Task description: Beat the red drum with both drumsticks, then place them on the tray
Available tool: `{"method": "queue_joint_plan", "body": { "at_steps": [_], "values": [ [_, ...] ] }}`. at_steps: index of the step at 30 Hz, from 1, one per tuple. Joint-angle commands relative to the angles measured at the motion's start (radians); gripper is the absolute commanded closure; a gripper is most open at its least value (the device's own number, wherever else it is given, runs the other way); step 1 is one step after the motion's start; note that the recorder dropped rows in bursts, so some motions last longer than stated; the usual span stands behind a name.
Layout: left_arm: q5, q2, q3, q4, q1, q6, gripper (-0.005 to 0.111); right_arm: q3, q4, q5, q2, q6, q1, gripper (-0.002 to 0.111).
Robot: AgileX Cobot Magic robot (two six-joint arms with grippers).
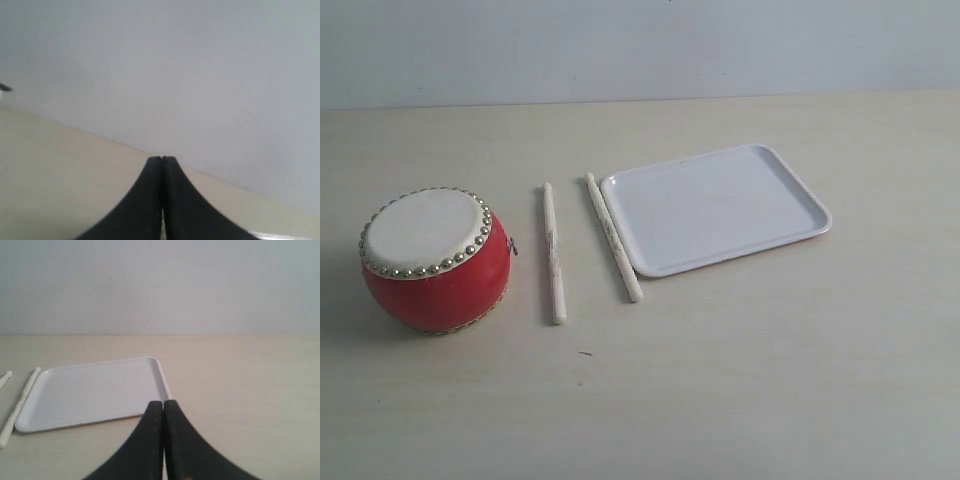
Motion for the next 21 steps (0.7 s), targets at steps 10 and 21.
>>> {"method": "queue_joint_plan", "body": {
  "at_steps": [10, 21],
  "values": [
    [-0.050, -0.006, 0.003, -0.081, 0.001, -0.164, 0.107, 0.004, -0.007, -0.002, -0.007, -0.004, -0.004, 0.108],
    [0.136, -0.006, -0.313, 0.058, 0.001, -0.133, 0.107, 0.004, -0.007, -0.002, -0.007, -0.004, -0.004, 0.108]
  ]
}}
